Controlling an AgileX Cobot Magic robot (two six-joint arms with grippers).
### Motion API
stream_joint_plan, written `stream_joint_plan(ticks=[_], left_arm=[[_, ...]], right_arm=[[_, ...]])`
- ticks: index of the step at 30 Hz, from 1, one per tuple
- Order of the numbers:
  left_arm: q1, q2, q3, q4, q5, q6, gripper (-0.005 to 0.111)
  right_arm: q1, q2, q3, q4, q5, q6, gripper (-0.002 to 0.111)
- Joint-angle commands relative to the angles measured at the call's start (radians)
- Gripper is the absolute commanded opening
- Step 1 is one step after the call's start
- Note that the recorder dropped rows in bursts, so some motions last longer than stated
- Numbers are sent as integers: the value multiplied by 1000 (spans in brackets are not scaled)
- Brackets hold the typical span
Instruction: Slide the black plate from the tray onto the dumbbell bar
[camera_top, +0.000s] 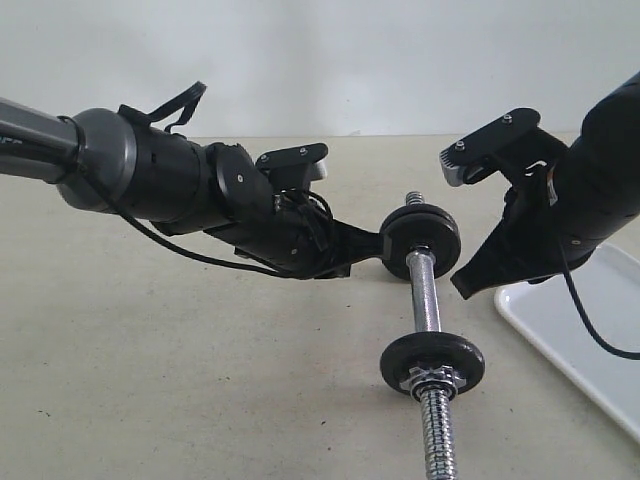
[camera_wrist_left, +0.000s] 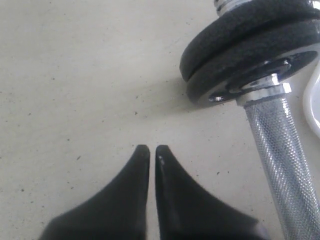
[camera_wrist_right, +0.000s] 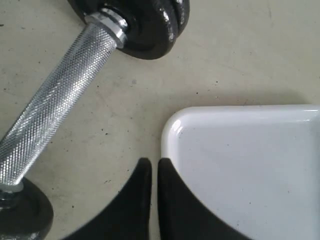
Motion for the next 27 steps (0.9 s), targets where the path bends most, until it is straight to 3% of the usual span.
stream_joint_plan(ticks=[1,12,17,22,27], left_arm=[[-2,-7,-6,-3,15,34,4],[44,-142,-6,11,-16,190,4],[122,-257,-6,127,-10,202,4],[203,-392,-6,391,64,200,4],[298,-539,-6,406,196,113,4]], right_arm=[[0,-7,-4,0,6,-5,1],[0,-9,-4,-131,24,-16,1],[0,-38,-4,-230,50,-16,1],[0,-119,-4,-309,44,-8,1],[0,-231,-4,-335,83,8,1]])
